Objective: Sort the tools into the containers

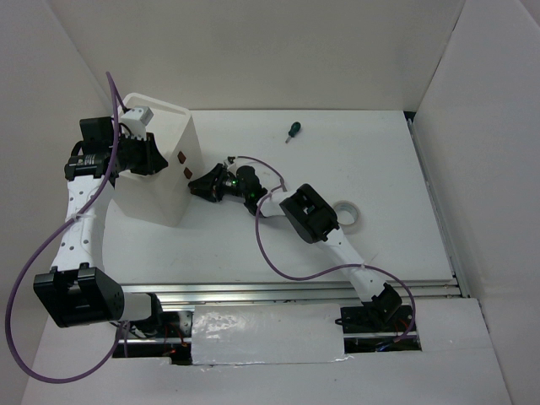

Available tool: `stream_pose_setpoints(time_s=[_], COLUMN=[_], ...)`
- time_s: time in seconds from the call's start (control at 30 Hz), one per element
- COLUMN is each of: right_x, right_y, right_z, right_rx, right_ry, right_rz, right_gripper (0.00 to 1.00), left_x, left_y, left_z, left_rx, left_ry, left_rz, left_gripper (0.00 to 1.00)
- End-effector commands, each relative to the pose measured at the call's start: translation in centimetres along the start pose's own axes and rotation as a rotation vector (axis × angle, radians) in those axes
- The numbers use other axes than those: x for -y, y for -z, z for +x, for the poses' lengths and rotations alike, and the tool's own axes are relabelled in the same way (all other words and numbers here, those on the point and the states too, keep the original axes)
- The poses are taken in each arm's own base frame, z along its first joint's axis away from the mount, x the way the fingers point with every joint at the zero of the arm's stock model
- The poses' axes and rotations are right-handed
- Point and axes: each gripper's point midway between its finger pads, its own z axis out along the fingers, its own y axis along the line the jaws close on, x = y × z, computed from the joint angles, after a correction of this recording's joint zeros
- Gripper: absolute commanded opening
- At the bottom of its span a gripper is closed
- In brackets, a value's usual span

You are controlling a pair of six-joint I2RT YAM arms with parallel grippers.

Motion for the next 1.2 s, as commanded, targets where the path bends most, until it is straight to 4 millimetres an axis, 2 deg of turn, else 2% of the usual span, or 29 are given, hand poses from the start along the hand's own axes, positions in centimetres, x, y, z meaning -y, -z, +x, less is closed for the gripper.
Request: stream_pose_setpoints(time_s=[0.0, 0.07, 0.2, 0.33, 0.43, 0.47, 0.5, 0.6, 0.67, 0.73, 0.87, 0.97, 1.17], right_x=[-5.0, -5.5, -5.3, -4.6, -4.0, -3.9, -3.5, -3.4, -3.4, -3.3, -3.1, -3.3, -3.9], right_y=[-0.3, -0.1, -0.2, -0.3, -0.1, 0.1, 0.3, 0.8, 0.9, 0.8, 0.4, 0.3, 0.1], right_z=[2.5, 2.5, 2.4, 1.7, 1.0, 0.8, 0.5, -0.2, -0.9, -1.4, -1.6, -1.8, -1.7], right_rx=[-0.053, -0.051, -0.045, -0.029, -0.014, -0.011, -0.006, 0.007, 0.018, 0.027, 0.033, 0.038, 0.029], right_ry=[0.065, 0.071, 0.070, 0.066, 0.065, 0.070, 0.068, 0.072, 0.077, 0.077, 0.073, 0.080, 0.109], right_rz=[-0.130, -0.143, -0.133, -0.110, -0.094, -0.094, -0.084, -0.078, -0.076, -0.072, -0.061, -0.065, -0.089], right_gripper=[0.50, 0.46, 0.41, 0.33, 0.33, 0.36, 0.49, 0.67, 0.71, 0.69, 0.57, 0.51, 0.46], left_x=[1.6, 1.6, 1.6, 1.6, 1.5, 1.5, 1.5, 1.5, 1.5, 1.5, 1.5, 1.5, 1.4], left_y=[-0.2, -0.2, -0.2, 0.0, 0.0, 0.1, 0.1, -0.1, -0.1, -0.1, -0.1, -0.1, -0.2], left_z=[7.5, 7.4, 7.4, 7.4, 7.5, 7.4, 7.5, 7.6, 7.5, 7.6, 7.5, 7.5, 7.7], left_rx=[-0.268, -0.267, -0.265, -0.261, -0.265, -0.261, -0.262, -0.264, -0.262, -0.264, -0.264, -0.262, -0.266], left_ry=[0.177, 0.178, 0.184, 0.180, 0.180, 0.175, 0.178, 0.180, 0.186, 0.184, 0.184, 0.185, 0.191], left_rz=[0.069, 0.068, 0.066, 0.060, 0.056, 0.056, 0.055, 0.061, 0.061, 0.061, 0.060, 0.058, 0.059], left_gripper=[0.00, 0.00, 0.00, 0.00, 0.00, 0.00, 0.00, 0.00, 0.00, 0.00, 0.00, 0.00, 0.00])
